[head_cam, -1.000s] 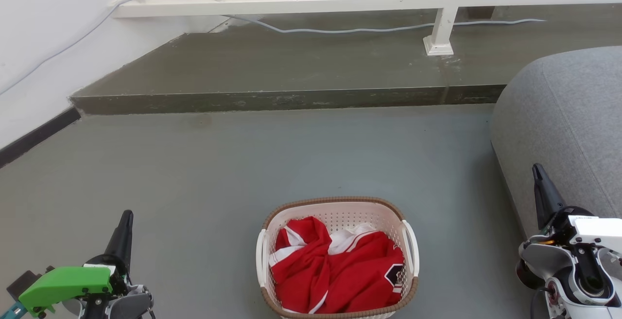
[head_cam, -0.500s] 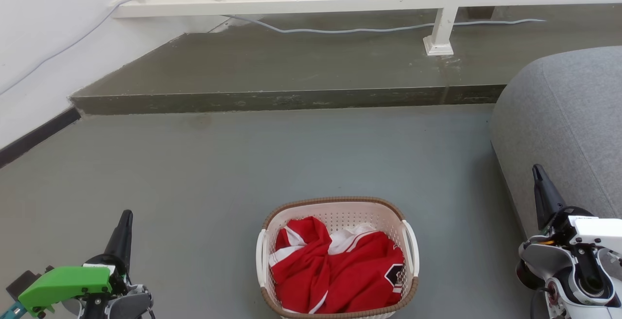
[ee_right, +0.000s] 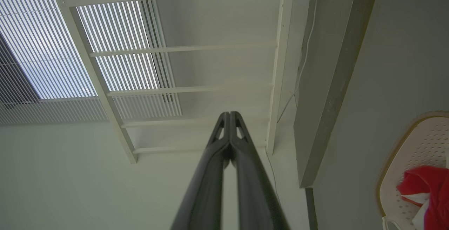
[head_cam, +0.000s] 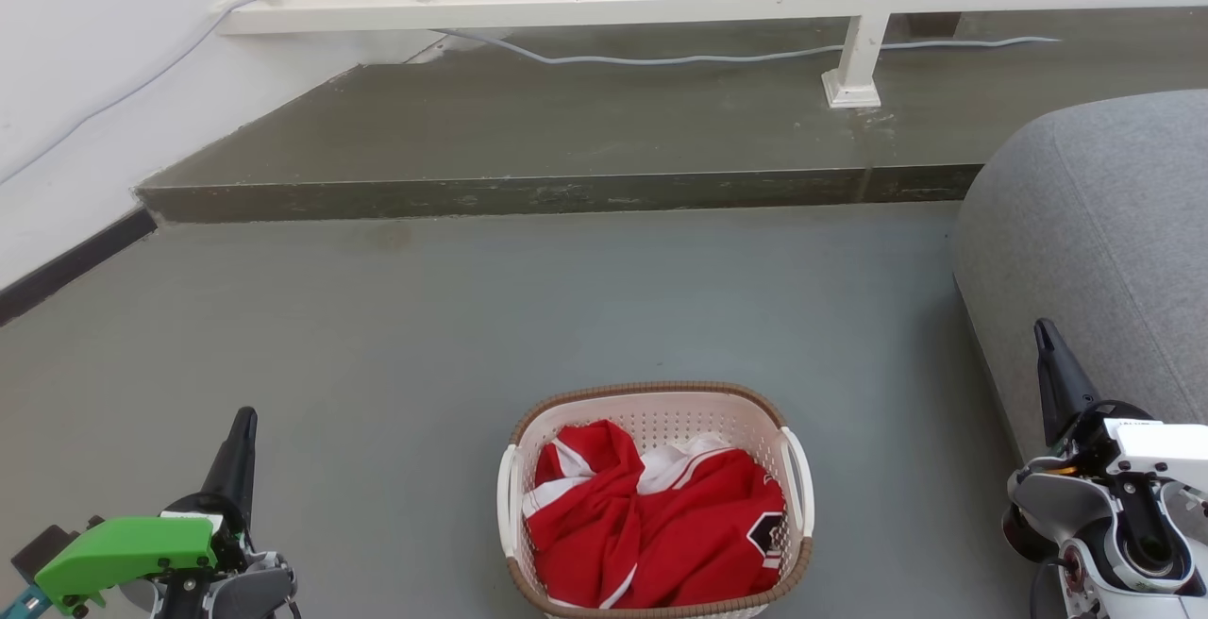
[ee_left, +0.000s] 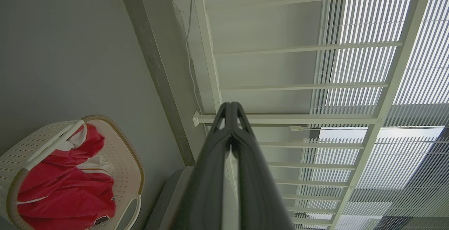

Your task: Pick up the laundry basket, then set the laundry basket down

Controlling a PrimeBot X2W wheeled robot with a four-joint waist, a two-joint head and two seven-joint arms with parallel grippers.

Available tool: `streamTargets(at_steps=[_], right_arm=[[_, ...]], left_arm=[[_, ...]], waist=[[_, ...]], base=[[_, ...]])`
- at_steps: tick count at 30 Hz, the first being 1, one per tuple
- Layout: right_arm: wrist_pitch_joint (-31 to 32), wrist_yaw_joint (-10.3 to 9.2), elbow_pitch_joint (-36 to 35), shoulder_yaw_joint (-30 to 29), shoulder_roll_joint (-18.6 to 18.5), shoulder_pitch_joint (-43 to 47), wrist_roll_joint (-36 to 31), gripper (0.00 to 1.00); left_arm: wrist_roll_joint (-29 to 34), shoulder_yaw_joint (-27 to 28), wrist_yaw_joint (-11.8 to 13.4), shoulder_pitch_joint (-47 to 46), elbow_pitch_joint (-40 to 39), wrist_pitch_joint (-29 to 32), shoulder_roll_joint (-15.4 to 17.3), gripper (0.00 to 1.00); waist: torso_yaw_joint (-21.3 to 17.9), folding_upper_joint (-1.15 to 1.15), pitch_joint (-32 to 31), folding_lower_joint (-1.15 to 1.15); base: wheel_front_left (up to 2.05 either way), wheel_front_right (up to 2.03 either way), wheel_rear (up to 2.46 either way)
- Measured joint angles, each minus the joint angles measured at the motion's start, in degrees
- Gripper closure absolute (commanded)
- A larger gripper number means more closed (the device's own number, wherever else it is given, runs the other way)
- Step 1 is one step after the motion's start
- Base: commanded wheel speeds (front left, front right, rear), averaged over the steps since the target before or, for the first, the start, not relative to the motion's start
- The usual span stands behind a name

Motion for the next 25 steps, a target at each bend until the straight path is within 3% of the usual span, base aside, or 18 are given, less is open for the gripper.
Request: streamTargets(at_steps=[25], right_arm=[[0.2, 0.00, 0.0, -0.1, 0.1, 0.0, 0.0, 1.00]], left_arm=[[0.0, 0.3, -0.1, 0.0, 0.0, 0.3, -0.1, 1.00]], waist=[[0.0, 0.00, 0.0, 0.00]], base=[[0.00, 0.00, 0.00]])
